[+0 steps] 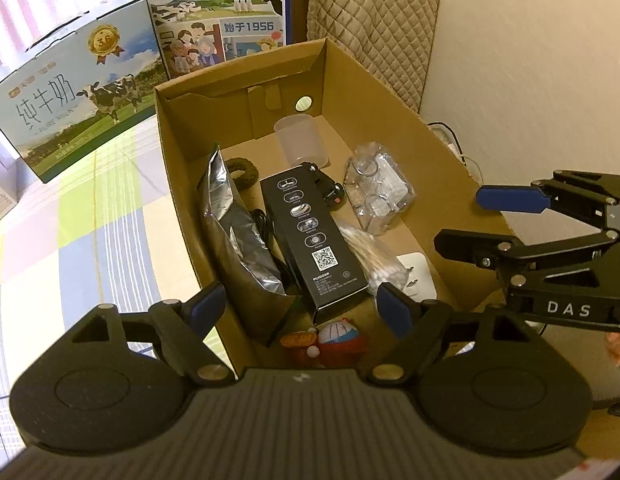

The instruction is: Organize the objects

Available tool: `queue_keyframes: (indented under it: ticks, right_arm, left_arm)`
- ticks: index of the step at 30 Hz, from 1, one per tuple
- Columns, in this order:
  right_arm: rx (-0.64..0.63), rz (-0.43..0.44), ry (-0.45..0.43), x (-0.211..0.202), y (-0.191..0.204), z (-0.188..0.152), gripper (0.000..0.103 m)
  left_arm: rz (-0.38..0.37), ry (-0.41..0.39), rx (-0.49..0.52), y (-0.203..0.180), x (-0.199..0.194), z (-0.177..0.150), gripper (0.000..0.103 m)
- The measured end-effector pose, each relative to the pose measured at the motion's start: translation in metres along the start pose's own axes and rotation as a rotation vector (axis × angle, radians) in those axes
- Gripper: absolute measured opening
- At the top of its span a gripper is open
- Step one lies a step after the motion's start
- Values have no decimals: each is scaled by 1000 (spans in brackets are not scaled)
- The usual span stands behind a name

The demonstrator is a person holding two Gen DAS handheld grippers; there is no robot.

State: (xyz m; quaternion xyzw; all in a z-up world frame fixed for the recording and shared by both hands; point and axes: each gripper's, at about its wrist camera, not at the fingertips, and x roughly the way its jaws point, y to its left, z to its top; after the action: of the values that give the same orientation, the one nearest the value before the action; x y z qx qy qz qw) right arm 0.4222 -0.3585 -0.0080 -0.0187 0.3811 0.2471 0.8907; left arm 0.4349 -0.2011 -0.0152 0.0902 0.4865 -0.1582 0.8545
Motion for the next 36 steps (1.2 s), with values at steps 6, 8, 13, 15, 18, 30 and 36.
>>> queue_keyframes:
  ticks: [6, 8, 13, 15, 18, 30, 36]
  right_arm:
    - [-9, 12, -7, -7, -1, -2, 57]
    - [-13, 20, -8, -9, 0, -3, 57]
    - [-23, 32, -16, -13, 2, -3, 57]
    - [-17, 30, -23, -16, 3, -4, 57]
    - [1, 31, -35, -22, 5, -7, 58]
    - [111, 30, -99, -60, 33, -34, 62]
    - [88, -8, -77, -72, 69, -55, 67]
  left_arm:
    - [11, -14, -19, -3, -8, -3, 84]
    - [16, -19, -30, -3, -11, -5, 85]
    - [26, -35, -56, -3, -20, -10, 87]
    - [27, -45, -68, -1, -25, -13, 87]
    - [28, -66, -88, 2, -34, -18, 88]
    - [104, -268, -183, 28, -98, -67, 102]
    - [121, -341, -219, 48, -137, -106, 102]
